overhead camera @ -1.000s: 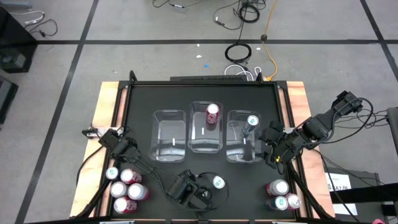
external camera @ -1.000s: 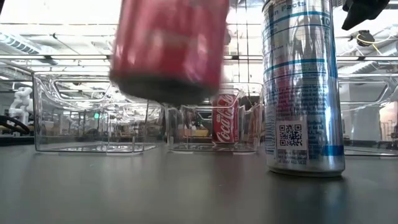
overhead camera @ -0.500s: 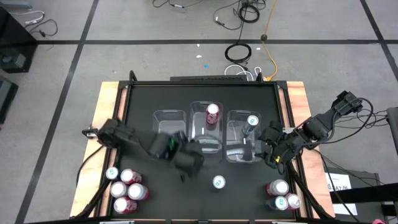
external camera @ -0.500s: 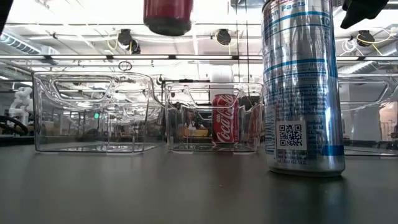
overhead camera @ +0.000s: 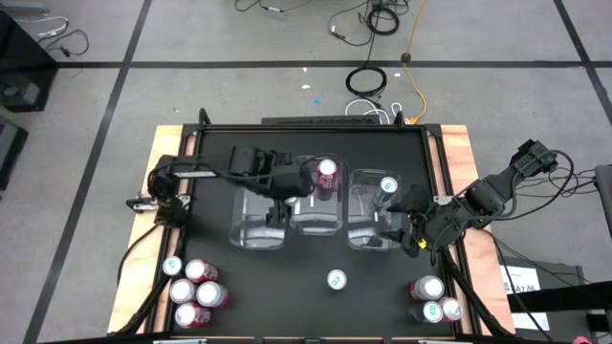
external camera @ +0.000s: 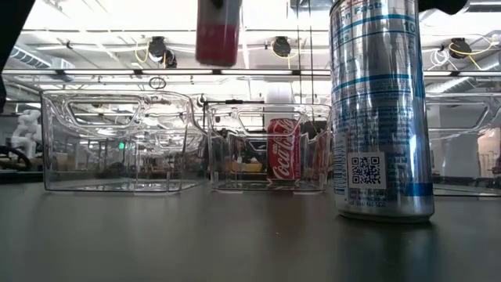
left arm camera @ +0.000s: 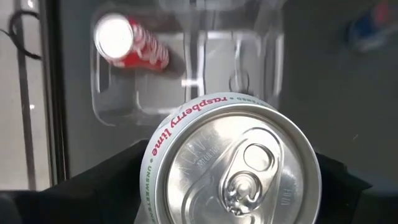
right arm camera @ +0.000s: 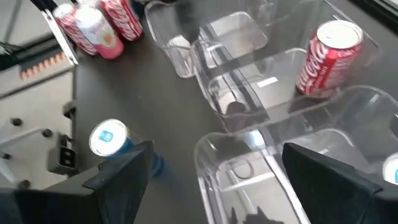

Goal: Sort soda cans
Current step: Put the bottom center white orange soda can into the middle left transparent bin

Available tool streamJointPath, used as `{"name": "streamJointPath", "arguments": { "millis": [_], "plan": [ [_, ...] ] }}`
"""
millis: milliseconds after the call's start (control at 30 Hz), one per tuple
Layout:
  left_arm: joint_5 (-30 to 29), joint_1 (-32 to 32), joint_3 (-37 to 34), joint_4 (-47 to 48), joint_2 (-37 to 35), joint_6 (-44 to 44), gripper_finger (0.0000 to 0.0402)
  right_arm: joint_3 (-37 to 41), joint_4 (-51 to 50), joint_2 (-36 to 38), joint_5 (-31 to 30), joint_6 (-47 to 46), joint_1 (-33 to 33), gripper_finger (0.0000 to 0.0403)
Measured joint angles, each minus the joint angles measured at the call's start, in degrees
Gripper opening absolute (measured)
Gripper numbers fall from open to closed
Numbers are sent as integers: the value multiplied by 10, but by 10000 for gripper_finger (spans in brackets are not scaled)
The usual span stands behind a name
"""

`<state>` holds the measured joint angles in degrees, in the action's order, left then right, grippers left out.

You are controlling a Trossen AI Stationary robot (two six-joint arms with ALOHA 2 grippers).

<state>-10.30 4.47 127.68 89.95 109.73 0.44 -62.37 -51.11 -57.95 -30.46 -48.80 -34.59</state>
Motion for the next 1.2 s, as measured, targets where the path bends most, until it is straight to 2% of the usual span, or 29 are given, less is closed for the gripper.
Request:
{"name": "streamJointPath", "arguments": {
  "millis": [167, 400, 533, 800, 900, 1200],
  "plan": [
    [25, -40, -116, -36, -28, 49, 341, 0, 23, 0, 0, 0, 0, 350],
    [77, -104, -364, -195, -144, 70, 341, 0, 32, 0, -15, -16, 0, 350],
    [117, -139, -462, -296, -188, 61, 341, 0, 32, 0, -15, -17, 0, 350],
    [121, -174, -545, -344, -183, 62, 341, 0, 33, 0, -15, -30, 0, 350],
    [128, -181, -572, -389, -183, 64, 341, 0, 33, 0, -15, -38, 0, 350],
    [135, -201, -612, -447, -183, 61, 341, 0, 33, 0, -12, -60, 0, 350]
  ]
}}
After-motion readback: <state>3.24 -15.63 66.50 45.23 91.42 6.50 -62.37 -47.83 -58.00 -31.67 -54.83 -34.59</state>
